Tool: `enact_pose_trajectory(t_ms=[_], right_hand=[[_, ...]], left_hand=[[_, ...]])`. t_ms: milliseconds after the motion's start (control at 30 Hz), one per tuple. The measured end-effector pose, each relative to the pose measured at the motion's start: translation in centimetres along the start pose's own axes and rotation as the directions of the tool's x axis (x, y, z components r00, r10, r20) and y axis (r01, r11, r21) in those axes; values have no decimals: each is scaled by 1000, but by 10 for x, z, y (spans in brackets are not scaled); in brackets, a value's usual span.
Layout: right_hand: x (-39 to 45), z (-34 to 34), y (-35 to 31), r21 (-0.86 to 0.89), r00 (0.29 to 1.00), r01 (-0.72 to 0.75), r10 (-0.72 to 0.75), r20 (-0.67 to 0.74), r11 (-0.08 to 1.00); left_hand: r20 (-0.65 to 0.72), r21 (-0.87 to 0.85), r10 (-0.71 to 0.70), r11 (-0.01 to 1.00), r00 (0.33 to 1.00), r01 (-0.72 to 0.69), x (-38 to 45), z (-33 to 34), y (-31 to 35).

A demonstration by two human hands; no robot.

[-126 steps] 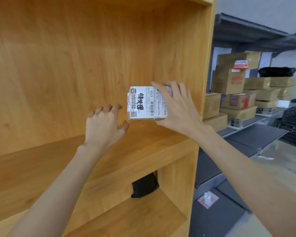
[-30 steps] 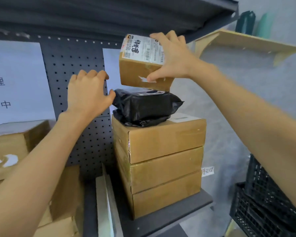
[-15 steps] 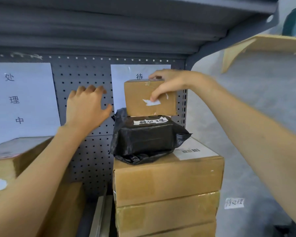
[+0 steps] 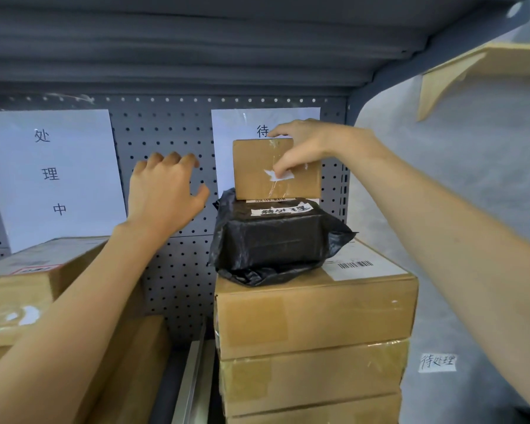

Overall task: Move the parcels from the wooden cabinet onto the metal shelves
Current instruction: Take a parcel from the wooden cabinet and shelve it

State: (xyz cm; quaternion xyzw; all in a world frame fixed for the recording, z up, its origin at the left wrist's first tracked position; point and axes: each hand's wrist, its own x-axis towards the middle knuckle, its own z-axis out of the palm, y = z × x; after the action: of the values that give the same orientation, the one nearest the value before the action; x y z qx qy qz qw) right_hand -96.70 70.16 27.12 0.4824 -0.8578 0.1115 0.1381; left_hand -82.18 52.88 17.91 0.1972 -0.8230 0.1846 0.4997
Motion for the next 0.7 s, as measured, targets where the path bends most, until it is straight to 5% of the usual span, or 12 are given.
enact_pose_trajectory(t_ms=[300, 700], right_hand=[[-45, 23, -14, -161, 875, 21, -97, -475, 987], [-104, 65, -32, -161, 786, -108, -15, -618, 981]], left_hand=[[-45, -23, 19, 1000, 999, -20, -16, -17, 10], [-59, -61, 52, 997, 997, -55, -68, -39, 6]])
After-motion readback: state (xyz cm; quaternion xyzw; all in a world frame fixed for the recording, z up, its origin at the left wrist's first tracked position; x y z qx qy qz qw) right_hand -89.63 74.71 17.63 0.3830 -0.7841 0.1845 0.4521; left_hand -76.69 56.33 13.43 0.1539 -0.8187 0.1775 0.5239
